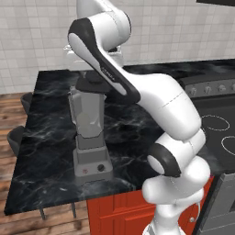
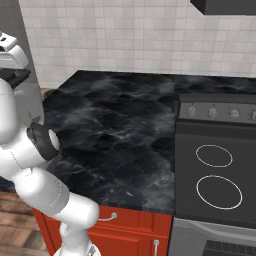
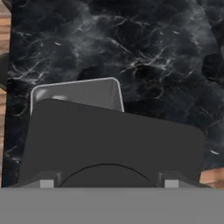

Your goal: Grab the lemon and lemon wedge from the fridge, place them in the blender, close the lid, and turn on the blender to create a marinade.

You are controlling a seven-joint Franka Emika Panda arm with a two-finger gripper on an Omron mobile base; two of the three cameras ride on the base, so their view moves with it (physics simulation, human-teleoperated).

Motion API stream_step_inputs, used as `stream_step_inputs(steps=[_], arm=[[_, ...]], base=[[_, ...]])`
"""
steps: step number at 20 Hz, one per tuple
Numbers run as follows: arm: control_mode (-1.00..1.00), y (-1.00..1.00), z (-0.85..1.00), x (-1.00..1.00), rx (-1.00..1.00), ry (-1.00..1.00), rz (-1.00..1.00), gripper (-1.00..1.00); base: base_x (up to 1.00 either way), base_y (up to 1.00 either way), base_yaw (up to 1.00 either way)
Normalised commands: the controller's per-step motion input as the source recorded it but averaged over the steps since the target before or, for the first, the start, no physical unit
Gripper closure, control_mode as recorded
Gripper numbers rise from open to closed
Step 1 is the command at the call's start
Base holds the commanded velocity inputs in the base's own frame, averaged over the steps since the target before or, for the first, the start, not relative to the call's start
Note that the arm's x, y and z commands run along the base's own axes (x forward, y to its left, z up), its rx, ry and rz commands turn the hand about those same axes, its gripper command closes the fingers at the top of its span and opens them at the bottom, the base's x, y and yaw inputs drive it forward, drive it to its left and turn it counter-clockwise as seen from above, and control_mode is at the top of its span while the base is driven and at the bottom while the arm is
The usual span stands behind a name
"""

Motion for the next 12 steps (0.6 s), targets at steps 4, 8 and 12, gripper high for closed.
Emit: stream_step_inputs(steps=[4,8,12], arm=[[-1.0,0.02,-0.18,0.12,-0.01,0.1,0.06,1.0],[-1.0,0.0,-0.25,0.15,0.0,0.02,0.11,1.0],[-1.0,0.0,-0.24,0.09,0.0,0.0,0.13,1.0]], base=[[0.0,0.0,0.0],[0.0,0.0,0.0],[0.0,0.0,0.0]])
